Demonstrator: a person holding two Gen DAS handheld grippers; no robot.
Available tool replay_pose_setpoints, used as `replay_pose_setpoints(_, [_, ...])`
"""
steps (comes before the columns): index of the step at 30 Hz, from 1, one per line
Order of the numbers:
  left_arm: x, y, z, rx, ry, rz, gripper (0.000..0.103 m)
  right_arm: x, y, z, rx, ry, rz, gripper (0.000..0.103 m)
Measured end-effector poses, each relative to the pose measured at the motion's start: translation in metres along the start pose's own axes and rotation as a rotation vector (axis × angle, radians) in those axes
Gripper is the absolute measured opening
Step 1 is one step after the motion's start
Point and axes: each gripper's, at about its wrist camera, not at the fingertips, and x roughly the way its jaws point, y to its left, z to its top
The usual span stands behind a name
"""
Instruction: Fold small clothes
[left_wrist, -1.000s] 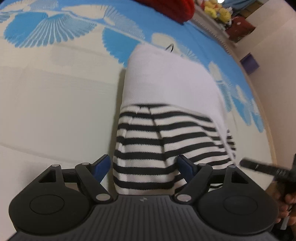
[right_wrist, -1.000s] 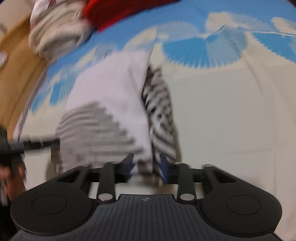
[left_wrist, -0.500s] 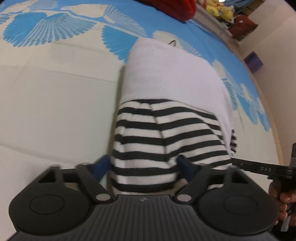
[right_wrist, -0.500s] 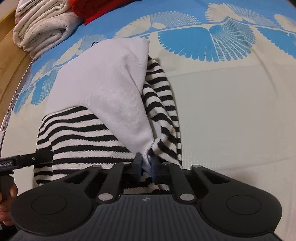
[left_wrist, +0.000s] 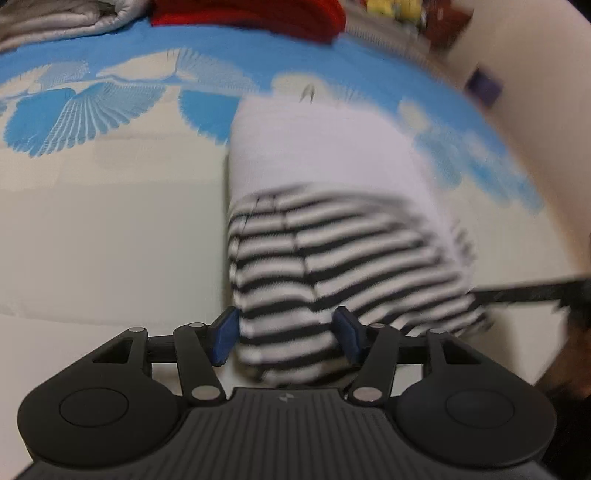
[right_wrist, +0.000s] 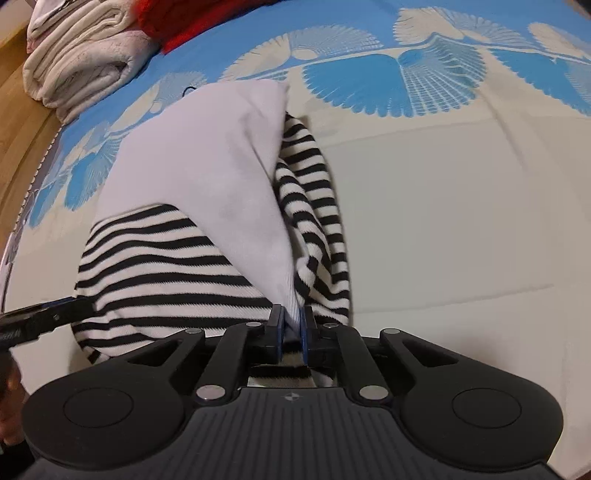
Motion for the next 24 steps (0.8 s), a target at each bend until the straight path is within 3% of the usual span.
replay_pose_setpoints(2, [-0.009, -0.004, -0.003, -0.014, -0.023, 0.040, 0.066, 0.004, 0.000, -0.005, -0.026, 0.034, -0.057, 0.009])
replay_pose_setpoints(4, [-0.035, -0.016, -0.004, 0.008, -0.095, 0.131, 0.068, -0.002, -0.002, -0.011, -0.037, 0.014, -0.127, 0.009])
replay_pose_setpoints(6, [-0.065, -0.032, -0.008, 0.046, -0.184, 0.211, 0.073, -0.022, -0.001, -0.014, -0.036, -0.073, -0.162, 0.009])
replay_pose_setpoints(7, [-0.079, -0.039, -0.011, 0.049, -0.221, 0.229, 0.081, -0.039, 0.004, -0.017, -0.057, -0.161, -0.188, 0.010])
replay_pose_setpoints(8, [-0.094, -0.046, -0.016, 0.049, -0.260, 0.246, 0.086, -0.054, 0.011, -0.021, -0.090, -0.238, -0.212, 0.015])
replay_pose_setpoints(12, [-0.143, -0.083, -0.043, 0.090, -0.387, 0.366, 0.090, -0.110, 0.039, -0.054, -0.195, -0.490, -0.227, 0.062])
replay_pose_setpoints(13, [-0.155, -0.093, -0.054, 0.097, -0.419, 0.391, 0.095, -0.119, 0.044, -0.065, -0.199, -0.518, -0.219, 0.064])
replay_pose_setpoints(17, [-0.191, -0.128, -0.094, 0.114, -0.518, 0.374, 0.103, -0.149, 0.059, -0.107, -0.208, -0.562, -0.202, 0.065])
replay_pose_setpoints(20, [-0.204, -0.142, -0.119, 0.118, -0.530, 0.338, 0.103, -0.171, 0.064, -0.138, -0.183, -0.607, -0.169, 0.069])
replay_pose_setpoints(24, [-0.199, -0.136, -0.147, 0.043, -0.516, 0.299, 0.102, -0.187, 0.072, -0.178, -0.170, -0.667, -0.195, 0.076])
